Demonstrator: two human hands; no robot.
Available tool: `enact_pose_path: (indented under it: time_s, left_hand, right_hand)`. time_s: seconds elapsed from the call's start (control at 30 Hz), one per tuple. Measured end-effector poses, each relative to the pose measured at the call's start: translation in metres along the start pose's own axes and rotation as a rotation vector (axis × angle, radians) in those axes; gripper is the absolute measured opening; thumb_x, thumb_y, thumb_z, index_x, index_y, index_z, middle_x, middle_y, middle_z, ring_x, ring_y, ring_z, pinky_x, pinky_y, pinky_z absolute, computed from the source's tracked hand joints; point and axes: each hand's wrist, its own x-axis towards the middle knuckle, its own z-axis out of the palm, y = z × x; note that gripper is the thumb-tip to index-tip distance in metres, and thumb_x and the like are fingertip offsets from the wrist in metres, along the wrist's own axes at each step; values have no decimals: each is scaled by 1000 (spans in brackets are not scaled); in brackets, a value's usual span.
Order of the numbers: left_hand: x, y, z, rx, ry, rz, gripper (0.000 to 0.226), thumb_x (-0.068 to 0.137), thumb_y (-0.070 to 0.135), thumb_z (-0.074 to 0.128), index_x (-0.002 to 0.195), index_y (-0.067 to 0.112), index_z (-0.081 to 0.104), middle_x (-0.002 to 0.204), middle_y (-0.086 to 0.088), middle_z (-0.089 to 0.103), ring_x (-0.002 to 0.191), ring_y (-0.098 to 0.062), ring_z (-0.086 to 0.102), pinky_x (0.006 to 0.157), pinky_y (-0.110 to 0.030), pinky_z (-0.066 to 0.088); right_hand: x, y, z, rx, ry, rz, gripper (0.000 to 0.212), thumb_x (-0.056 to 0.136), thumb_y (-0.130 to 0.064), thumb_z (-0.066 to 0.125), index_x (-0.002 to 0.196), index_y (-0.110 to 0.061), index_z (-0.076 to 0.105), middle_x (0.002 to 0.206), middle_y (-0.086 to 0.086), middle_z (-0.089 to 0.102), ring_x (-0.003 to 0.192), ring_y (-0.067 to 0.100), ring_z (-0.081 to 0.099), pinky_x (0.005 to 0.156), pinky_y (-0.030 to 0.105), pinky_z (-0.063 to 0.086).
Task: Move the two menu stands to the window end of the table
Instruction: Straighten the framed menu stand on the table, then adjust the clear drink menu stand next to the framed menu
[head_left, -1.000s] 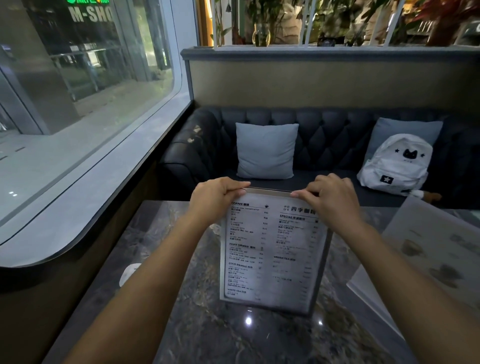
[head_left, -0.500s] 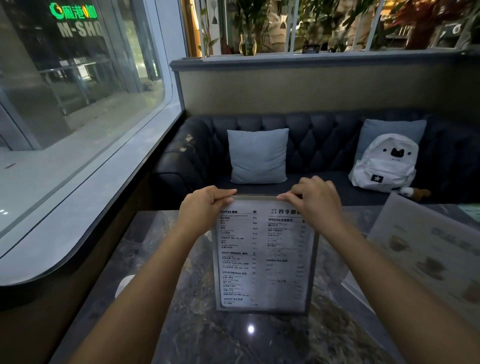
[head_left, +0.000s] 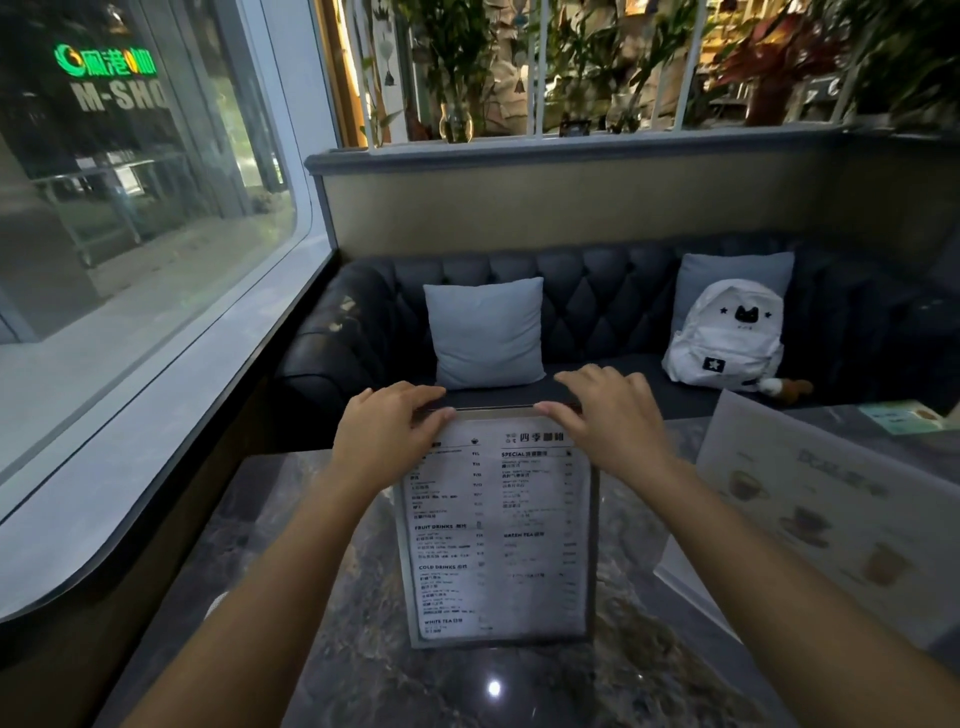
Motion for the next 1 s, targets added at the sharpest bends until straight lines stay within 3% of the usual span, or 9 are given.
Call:
enact_pose_path:
  time_s: [0.17, 0.33, 0.57, 0.7, 0.8, 0.87, 1.0]
  left_hand:
    - [12, 43, 8, -82, -2, 128, 42, 86, 40, 55, 124, 22, 53, 111, -7, 66, 100, -25, 60, 88, -42, 48]
    - [23, 97, 30, -165, -48, 253, 38, 86, 37, 56, 120, 20, 56, 116, -9, 66, 103, -27, 60, 88, -41, 49]
    - [34, 178, 64, -178, -139, 426, 37, 89, 35, 51, 123, 19, 53, 110, -10, 66, 97, -28, 60, 80, -42, 50]
    - [35, 216, 92, -172, -167, 591, 39, 89, 29, 51, 126, 19, 49, 124, -8, 60, 110, -28, 54, 92, -42, 45]
    - [31, 231, 112, -110, -178, 681, 44, 89, 28, 52, 131, 21, 43, 139, -7, 48, 126, -26, 43, 106, -44, 34]
    - [29, 233, 121, -81, -205, 693, 46, 90, 30, 51, 134, 23, 40, 144, -5, 42, 132, -25, 37, 111, -45, 26]
    - [25, 232, 128, -60, -210, 670, 47, 90, 27, 50, 135, 27, 37, 145, -4, 41, 135, -23, 31, 114, -46, 17]
  right_hand:
    - [-19, 24, -34, -66, 31, 16, 47, 87, -46, 48, 119, -13, 53, 117, 8, 61, 107, 25, 53, 87, 39, 33]
    - [-43, 51, -75, -115, 119, 69, 39, 85, -37, 56, 111, -8, 59, 107, 13, 66, 99, 32, 58, 83, 42, 39]
    - [-95, 107, -116, -268, 95, 271, 38, 87, -36, 53, 114, -10, 57, 110, 14, 64, 101, 33, 56, 82, 42, 38]
    - [-128, 130, -127, -307, 108, 356, 33, 85, -31, 58, 105, -6, 62, 102, 18, 67, 95, 36, 59, 78, 44, 42]
    - [-145, 143, -129, -310, 100, 398, 25, 88, -31, 54, 99, -10, 64, 98, 13, 66, 94, 33, 57, 72, 37, 33]
    - [-153, 149, -128, -301, 94, 406, 21, 89, -28, 51, 97, -14, 65, 94, 10, 67, 90, 32, 56, 68, 34, 26]
    - [-162, 156, -126, -244, 122, 442, 22, 89, -16, 52, 106, -18, 66, 90, 13, 69, 84, 35, 58, 71, 40, 36]
